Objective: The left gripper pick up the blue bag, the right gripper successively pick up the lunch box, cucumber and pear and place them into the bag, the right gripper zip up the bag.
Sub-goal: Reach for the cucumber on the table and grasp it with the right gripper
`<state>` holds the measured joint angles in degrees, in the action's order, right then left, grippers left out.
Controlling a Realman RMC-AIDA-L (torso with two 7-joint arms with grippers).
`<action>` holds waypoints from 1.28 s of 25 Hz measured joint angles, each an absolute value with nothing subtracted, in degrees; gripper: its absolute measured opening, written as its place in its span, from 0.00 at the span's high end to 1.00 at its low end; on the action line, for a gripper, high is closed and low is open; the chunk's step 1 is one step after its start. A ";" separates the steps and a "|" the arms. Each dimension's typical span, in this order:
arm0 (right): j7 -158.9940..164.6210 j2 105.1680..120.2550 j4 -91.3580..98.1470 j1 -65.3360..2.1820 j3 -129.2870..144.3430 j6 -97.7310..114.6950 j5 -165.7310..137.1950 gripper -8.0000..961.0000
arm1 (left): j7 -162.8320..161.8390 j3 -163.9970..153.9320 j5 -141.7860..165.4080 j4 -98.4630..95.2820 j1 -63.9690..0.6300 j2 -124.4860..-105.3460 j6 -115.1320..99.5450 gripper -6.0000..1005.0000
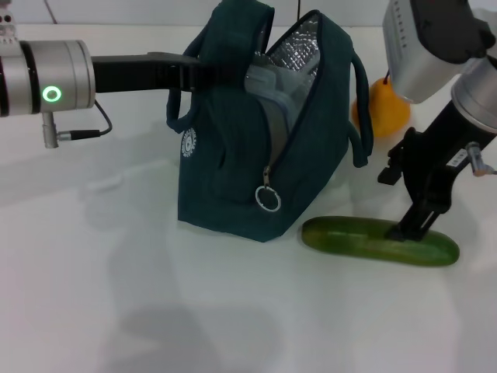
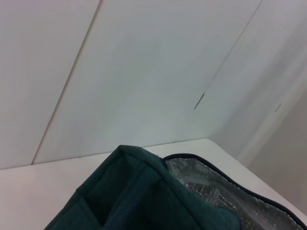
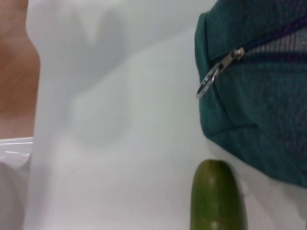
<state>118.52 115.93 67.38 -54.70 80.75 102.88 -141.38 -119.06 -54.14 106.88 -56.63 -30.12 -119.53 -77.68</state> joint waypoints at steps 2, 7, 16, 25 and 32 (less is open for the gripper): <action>118.57 115.97 67.33 -54.72 81.38 101.90 -141.23 0.09 | -119.04 -54.14 106.87 -56.57 -30.07 -119.57 -77.69 0.95; 118.76 116.12 66.29 -54.82 83.41 99.44 -140.94 0.09 | -118.59 -54.15 106.75 -55.90 -30.53 -119.51 -77.51 0.95; 119.21 116.19 60.91 -55.40 87.32 94.61 -138.92 0.09 | -118.30 -54.23 106.70 -54.69 -31.71 -119.54 -77.01 0.95; 118.57 116.19 56.47 -55.85 88.55 92.02 -136.87 0.09 | -118.30 -54.23 106.69 -54.47 -32.24 -119.49 -76.90 0.95; 117.84 116.19 52.79 -56.75 89.43 89.53 -136.18 0.09 | -118.30 -54.25 106.69 -54.47 -32.26 -119.45 -76.50 0.95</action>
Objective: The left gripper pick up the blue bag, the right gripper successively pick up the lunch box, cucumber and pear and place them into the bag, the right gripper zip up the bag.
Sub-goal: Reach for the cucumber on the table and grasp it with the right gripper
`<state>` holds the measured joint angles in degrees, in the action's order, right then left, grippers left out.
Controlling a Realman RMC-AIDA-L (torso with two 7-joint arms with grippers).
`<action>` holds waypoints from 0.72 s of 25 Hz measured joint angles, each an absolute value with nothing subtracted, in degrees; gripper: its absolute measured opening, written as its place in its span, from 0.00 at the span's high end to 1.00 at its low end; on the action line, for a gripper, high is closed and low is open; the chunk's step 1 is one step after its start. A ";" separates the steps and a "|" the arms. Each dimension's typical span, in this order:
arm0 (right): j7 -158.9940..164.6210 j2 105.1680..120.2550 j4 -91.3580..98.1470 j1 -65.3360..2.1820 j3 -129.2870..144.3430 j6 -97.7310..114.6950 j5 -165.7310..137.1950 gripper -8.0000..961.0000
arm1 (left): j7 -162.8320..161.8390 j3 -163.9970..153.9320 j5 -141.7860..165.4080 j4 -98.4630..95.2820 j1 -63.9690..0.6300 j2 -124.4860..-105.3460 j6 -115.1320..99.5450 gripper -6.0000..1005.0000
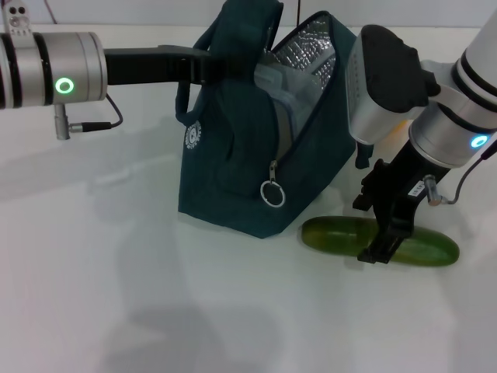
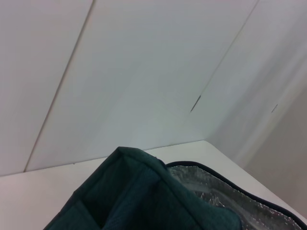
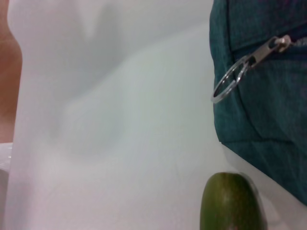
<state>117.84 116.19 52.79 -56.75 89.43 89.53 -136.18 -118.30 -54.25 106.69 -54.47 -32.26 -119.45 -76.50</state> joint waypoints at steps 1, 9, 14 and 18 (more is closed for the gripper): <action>117.81 116.18 52.50 -56.84 89.45 89.37 -136.15 0.09 | -118.30 -54.26 106.69 -54.47 -32.26 -119.44 -76.42 0.95; 117.77 116.18 51.26 -57.19 91.53 87.46 -135.39 0.10 | -118.30 -54.26 106.70 -54.49 -32.26 -119.44 -76.37 0.95; 117.84 116.18 49.63 -57.69 93.03 85.95 -134.27 0.12 | -118.30 -54.25 106.70 -54.50 -32.26 -119.44 -76.37 0.95; 118.06 116.18 48.98 -57.71 93.16 84.62 -133.54 0.14 | -118.30 -54.23 106.70 -54.49 -32.21 -119.44 -76.37 0.95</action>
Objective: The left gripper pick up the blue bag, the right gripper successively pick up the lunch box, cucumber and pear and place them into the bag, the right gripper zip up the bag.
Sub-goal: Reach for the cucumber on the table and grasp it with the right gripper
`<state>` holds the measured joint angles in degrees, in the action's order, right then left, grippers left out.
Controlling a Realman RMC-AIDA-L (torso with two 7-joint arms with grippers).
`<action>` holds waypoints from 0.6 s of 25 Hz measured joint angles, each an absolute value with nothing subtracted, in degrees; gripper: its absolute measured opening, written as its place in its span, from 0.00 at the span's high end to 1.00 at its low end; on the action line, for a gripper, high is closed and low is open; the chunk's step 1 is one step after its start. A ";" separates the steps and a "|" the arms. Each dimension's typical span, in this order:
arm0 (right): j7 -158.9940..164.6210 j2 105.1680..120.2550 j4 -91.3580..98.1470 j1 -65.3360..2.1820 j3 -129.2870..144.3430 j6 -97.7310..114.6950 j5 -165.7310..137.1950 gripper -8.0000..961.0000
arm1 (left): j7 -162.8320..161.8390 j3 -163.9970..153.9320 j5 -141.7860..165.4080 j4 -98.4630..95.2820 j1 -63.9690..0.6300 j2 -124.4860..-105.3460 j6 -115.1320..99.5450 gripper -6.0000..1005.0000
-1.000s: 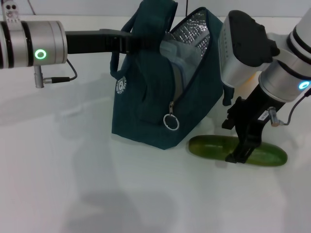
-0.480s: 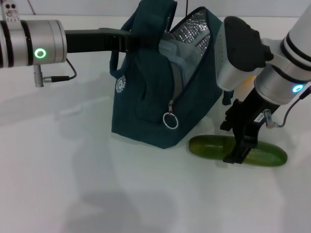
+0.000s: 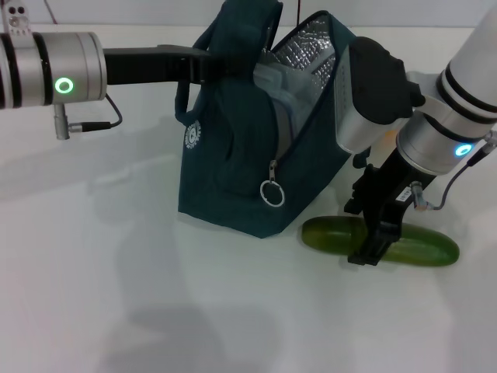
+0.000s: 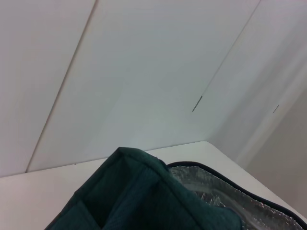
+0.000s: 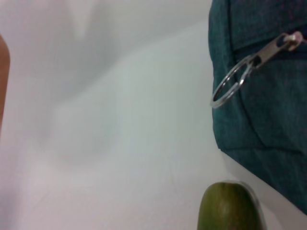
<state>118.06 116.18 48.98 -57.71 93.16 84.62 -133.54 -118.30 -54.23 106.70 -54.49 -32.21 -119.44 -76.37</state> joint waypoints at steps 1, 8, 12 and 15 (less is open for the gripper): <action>118.07 116.18 48.80 -57.71 93.16 84.40 -133.41 0.14 | -118.30 -54.22 106.70 -54.49 -32.19 -119.44 -76.37 0.95; 118.17 116.18 47.35 -58.19 93.18 83.46 -133.19 0.17 | -118.30 -54.22 106.70 -53.88 -32.33 -119.44 -76.38 0.95; 118.18 116.18 46.92 -58.07 93.66 82.70 -133.19 0.19 | -118.30 -54.22 106.70 -53.84 -32.34 -119.44 -76.37 0.95; 118.20 116.18 46.64 -58.07 94.69 82.15 -133.16 0.21 | -118.30 -54.23 106.69 -53.81 -32.35 -119.45 -76.38 0.95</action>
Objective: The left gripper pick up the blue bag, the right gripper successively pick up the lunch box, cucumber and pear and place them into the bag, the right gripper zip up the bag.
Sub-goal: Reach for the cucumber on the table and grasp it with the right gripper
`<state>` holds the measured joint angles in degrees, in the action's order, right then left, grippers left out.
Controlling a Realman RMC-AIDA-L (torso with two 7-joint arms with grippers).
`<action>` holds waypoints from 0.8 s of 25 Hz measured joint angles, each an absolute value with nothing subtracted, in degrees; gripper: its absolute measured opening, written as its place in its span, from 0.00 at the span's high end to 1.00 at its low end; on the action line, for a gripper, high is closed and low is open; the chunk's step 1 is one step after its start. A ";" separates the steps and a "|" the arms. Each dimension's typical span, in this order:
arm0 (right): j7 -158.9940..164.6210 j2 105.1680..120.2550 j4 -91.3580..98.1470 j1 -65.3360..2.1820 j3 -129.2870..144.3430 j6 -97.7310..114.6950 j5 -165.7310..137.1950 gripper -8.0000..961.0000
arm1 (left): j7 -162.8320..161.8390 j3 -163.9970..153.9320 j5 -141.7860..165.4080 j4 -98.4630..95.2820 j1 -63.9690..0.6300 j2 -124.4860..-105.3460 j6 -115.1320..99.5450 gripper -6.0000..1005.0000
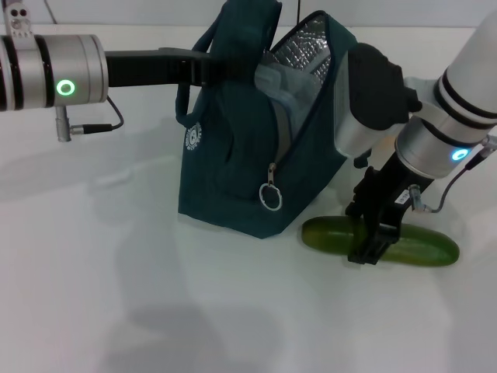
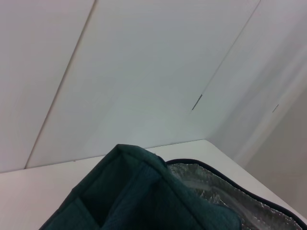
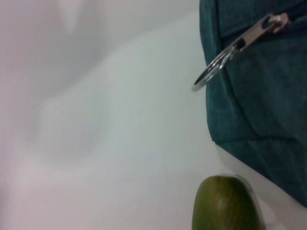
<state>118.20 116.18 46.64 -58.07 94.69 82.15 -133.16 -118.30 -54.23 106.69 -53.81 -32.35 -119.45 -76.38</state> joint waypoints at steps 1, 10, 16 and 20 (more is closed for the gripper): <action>118.20 116.18 46.64 -58.07 94.69 82.15 -133.16 0.22 | -118.30 -54.22 106.70 -53.81 -32.35 -119.44 -76.38 0.95; 118.38 116.18 46.47 -58.09 96.33 80.42 -132.17 0.28 | -118.30 -54.13 106.70 -53.79 -32.28 -119.44 -76.33 0.95; 118.57 116.18 45.38 -58.41 98.28 79.18 -132.05 0.33 | -118.30 -54.01 106.70 -53.79 -32.28 -119.44 -76.27 0.95; 118.84 116.19 45.32 -58.41 99.06 78.81 -131.98 0.34 | -118.30 -53.58 106.70 -53.79 -32.30 -119.45 -76.22 0.95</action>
<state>118.84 116.19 45.32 -58.41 99.06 78.81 -131.98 -118.30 -53.58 106.70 -53.79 -32.30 -119.45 -76.22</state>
